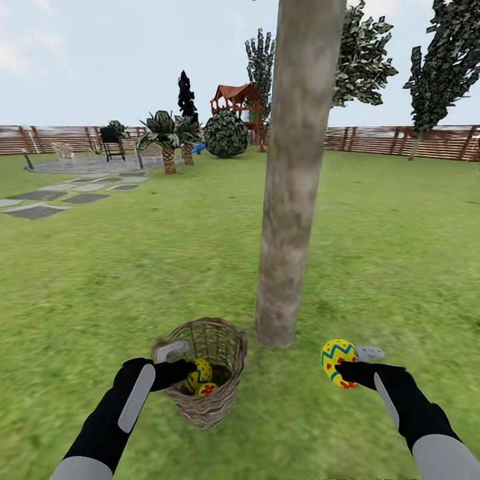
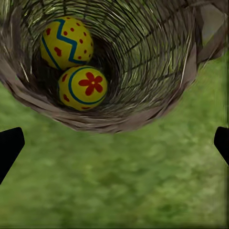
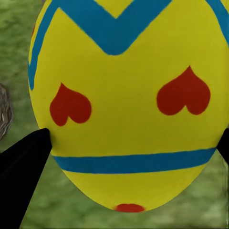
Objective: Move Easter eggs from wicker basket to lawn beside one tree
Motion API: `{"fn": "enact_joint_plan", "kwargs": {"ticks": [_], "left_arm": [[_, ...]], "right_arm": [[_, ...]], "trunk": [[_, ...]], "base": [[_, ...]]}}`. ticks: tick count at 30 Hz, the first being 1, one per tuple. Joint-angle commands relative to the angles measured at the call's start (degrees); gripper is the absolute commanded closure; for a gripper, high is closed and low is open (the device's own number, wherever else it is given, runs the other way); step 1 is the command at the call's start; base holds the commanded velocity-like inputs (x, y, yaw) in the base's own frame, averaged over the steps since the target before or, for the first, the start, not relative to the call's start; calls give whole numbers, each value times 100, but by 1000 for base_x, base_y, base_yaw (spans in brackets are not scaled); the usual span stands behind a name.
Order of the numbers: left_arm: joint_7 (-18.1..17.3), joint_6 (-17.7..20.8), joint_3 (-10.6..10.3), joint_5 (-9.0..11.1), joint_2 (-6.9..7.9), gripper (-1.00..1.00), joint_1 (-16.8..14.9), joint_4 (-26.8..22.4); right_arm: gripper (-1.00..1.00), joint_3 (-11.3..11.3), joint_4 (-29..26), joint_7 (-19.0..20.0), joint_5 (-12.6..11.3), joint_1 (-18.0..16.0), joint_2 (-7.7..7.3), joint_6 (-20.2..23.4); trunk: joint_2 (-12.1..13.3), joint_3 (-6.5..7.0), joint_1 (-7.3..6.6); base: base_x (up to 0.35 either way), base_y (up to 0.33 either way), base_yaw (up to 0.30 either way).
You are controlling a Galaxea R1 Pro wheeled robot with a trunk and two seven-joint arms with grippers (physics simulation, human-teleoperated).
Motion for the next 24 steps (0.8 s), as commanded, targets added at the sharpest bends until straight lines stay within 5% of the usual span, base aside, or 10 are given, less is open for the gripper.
{"fn": "enact_joint_plan", "kwargs": {"ticks": [1, 3, 5, 8, 11, 13, 18, 20, 24], "left_arm": [[53, 19, -5, 67, -1, -100, -4, -4], [33, 19, -8, 84, -13, -100, -4, -1], [-358, 25, -135, 90, -12, -100, -4, -1], [-1525, 42, -198, 88, -2, -100, -4, -64], [-2199, 50, -207, 90, -131, -100, -4, -159], [-3156, 37, -208, 76, -145, -100, -7, -192], [-3240, 28, -215, 73, -172, -100, -6, -204], [-3245, 21, -217, 78, -221, -100, -6, -210], [-3247, 14, -209, 74, -215, -100, -9, -217]], "right_arm": [[100, 3, -2, 32, 17, -2, 4, 25], [100, 46, 0, 31, 17, -2, 4, 25], [100, 78, 3, 31, 17, -2, 3, 25], [100, 120, 4, 31, 38, -2, 49, -5], [100, 230, 4, 23, 156, -2, 174, -161], [100, 290, 78, 19, 229, -2, 284, -303], [100, 1052, 1024, -1745, 627, -2, 1005, -1696], [100, 1262, 1236, -1945, 640, -2, 1093, -1841], [100, 1314, 1308, -1997, 622, -2, 1175, -1896]], "trunk": [[-3, -5, -1], [-3, -5, -1], [-3, -5, -1], [-3, -5, -1], [-3, -5, -1], [-3, -5, -1], [-3, -5, -1], [-3, -5, -1], [-3, -5, -1]], "base": [[0, -297, -26], [0, -297, -10], [0, -249, -2], [0, -59, 0], [0, -4, 0], [0, 0, 0], [0, 0, 0], [0, 0, 0], [178, 0, 0]]}}
